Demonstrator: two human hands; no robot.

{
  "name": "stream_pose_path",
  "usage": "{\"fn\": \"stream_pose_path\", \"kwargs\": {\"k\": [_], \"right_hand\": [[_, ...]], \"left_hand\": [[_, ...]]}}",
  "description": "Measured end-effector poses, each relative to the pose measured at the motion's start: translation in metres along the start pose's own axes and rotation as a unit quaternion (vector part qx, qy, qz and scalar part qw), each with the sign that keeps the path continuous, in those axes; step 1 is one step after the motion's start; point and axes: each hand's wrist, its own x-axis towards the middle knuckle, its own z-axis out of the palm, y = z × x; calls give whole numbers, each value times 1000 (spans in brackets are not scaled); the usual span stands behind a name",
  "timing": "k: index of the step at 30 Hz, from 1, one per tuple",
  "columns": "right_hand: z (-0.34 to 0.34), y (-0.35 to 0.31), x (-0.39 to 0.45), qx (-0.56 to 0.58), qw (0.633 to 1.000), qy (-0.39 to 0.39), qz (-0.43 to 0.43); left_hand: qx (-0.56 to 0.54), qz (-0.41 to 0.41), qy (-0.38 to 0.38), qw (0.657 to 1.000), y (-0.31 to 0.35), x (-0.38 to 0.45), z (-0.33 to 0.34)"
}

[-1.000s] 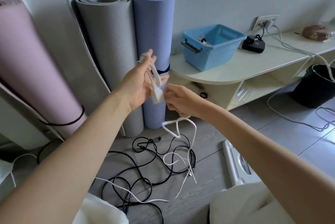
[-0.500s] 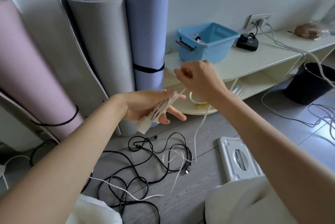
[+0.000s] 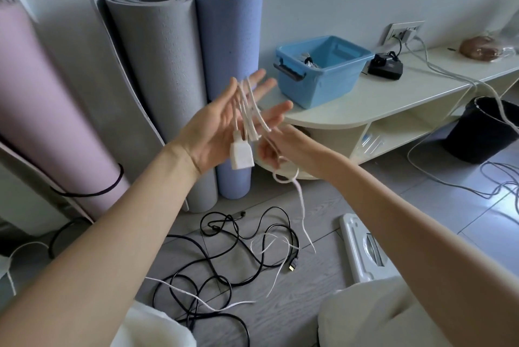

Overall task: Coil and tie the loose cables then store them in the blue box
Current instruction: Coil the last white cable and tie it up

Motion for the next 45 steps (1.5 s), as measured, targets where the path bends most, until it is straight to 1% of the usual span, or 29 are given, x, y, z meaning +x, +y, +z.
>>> {"fn": "stream_pose_path", "kwargs": {"k": [2,4,5,6,7,8,9,10,11,12,14,15,17,19,20,21,23,24,26,27,28,30,32,34,36,37,39,42,45], "right_hand": [[4,1,-3,-33,997,-67,22],[2,7,-7,-178,979,-98,30],[2,11,-9,-254,963,-89,24],[2,14,-11,-297,952,-72,10],[0,13,-14,-300,952,-51,-2],[-3,9,-16,-287,957,-34,-12],[-9,3,-17,-266,964,-20,-14],[-14,-4,-18,-253,967,-22,-8],[-19,-12,-20,-254,967,-34,8],[-24,-16,-22,-273,961,-48,26],[-27,-12,-25,-349,934,-64,39],[-25,-8,-24,-375,925,-56,30],[-19,1,-20,-388,921,-17,-13],[-13,9,-10,-376,925,32,-48],[-12,9,-7,-356,932,43,-53],[-12,7,-7,-318,945,32,-67],[-12,0,-12,-201,975,-22,-98],[-12,-4,-18,-142,983,-52,-108],[-7,-14,-28,-89,985,-115,-88],[-3,-15,-31,-73,985,-140,-71],[2,-12,-31,-48,985,-157,-60],[9,-8,-28,-41,984,-173,-29],[9,-7,-27,-108,979,-172,8],[-2,-11,-30,-209,968,-137,-13],[-18,-14,-31,-304,948,-77,-61],[-25,-15,-31,-315,945,-55,-69],[-34,-20,-32,-293,953,-32,-74],[-36,-28,-32,-233,967,8,-101],[-36,-30,-27,-212,968,57,-119]], "left_hand": [[65,80,135,986,3,7,-4],[92,121,201,968,8,12,-15],[104,130,220,961,11,12,-20],[120,130,236,956,12,11,-25],[159,124,254,946,11,11,-32],[230,113,267,929,8,9,-37],[316,98,277,902,4,7,-41],[378,89,274,880,0,6,-45],[404,78,263,872,-4,4,-45],[410,60,250,875,-6,2,-45],[392,25,228,891,-5,-1,-42],[379,10,219,899,-3,-3,-39],[330,-8,193,924,1,-5,-30],[299,-25,143,943,4,-5,-16],[287,-37,111,951,6,-5,-9],[267,-50,78,959,7,-5,-3],[215,-77,4,974,8,-6,8],[196,-92,-32,976,8,-8,13],[171,-103,-73,977,6,-8,19],[156,-92,-68,981,5,-6,19],[139,-70,-42,987,5,-2,17],[117,1,61,991,7,6,4],[190,41,162,967,10,8,-16],[287,-1,208,935,9,2,-34],[305,-79,204,927,7,-6,-42],[309,-111,189,926,4,-9,-44],[338,-138,163,916,0,-11,-44],[367,-154,168,902,-8,-10,-40],[434,-200,115,871,-13,-18,-37]]}}
